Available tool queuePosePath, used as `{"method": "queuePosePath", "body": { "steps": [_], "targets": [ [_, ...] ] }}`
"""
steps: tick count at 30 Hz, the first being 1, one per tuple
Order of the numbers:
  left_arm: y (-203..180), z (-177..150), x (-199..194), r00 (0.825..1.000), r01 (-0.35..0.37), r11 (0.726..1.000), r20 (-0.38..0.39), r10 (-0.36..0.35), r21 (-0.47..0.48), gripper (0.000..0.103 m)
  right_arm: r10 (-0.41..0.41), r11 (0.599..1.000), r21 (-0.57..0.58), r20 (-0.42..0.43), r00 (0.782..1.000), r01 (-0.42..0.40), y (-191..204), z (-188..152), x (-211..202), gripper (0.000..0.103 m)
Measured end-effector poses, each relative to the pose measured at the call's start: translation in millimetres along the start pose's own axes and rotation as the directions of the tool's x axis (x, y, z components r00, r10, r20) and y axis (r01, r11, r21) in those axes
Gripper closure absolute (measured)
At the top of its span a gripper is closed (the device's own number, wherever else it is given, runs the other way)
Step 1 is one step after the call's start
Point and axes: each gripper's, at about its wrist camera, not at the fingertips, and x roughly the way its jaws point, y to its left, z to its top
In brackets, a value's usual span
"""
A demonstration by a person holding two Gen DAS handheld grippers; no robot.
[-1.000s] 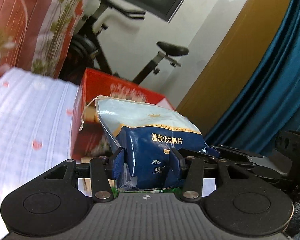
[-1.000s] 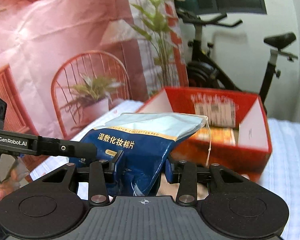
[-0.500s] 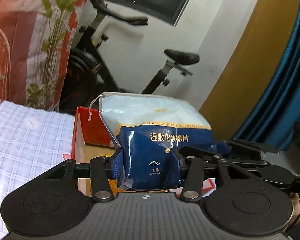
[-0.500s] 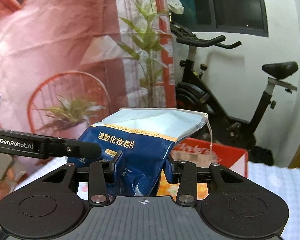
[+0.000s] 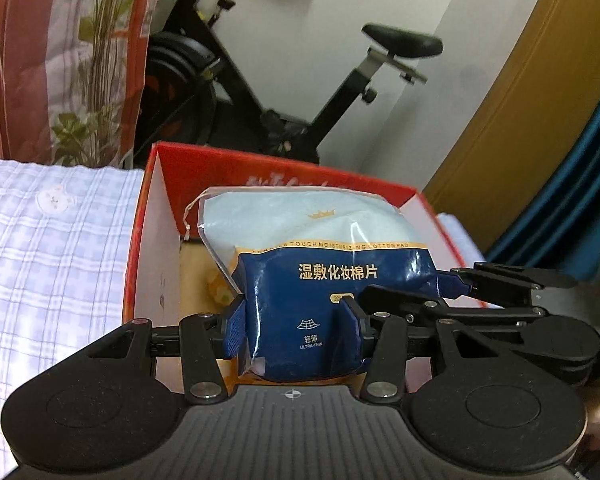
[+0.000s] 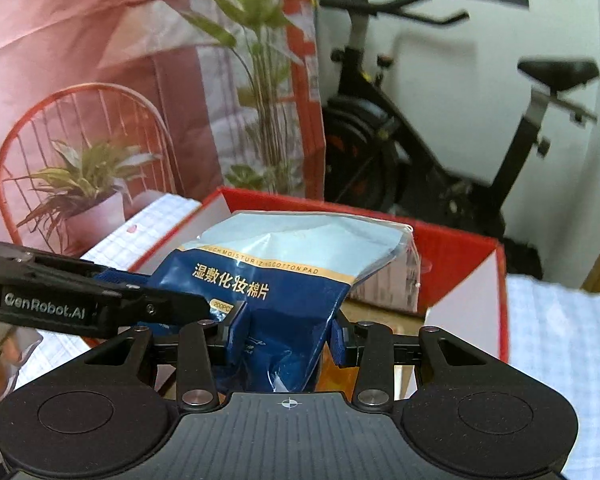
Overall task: Organize soft objects
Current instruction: 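Lower the blue bag into the red box and open both grippers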
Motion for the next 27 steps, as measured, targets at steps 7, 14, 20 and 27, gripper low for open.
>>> {"method": "queuePosePath", "body": {
  "steps": [7,14,20,27],
  "targets": [
    [5.8,-3.0,11.7,0.999,-0.013,1.000,-0.050,0.013,-0.002,0.053,0.039,0.993,0.118,-0.103,0.994,-0.026,-15.4,-12.4,28.9,0.065],
    [4.8,-5.0,14.7,0.997,-0.033,0.999,-0.063,0.034,0.019,0.053,0.045,0.985,0.170,-0.177,0.983,-0.014,-17.4,-20.7,45.0,0.066],
    [1.2,-3.0,7.9,0.998,-0.046,0.998,-0.034,0.047,0.035,0.052,0.009,0.991,0.131,-0.261,0.965,0.027,-13.1,-25.4,55.3,0.069],
    [-4.5,-2.8,-4.8,0.998,-0.058,0.996,0.002,0.058,0.061,0.051,-0.061,0.990,0.105,-0.268,0.961,0.092,-12.4,-27.8,50.1,0.067]
  ]
}}
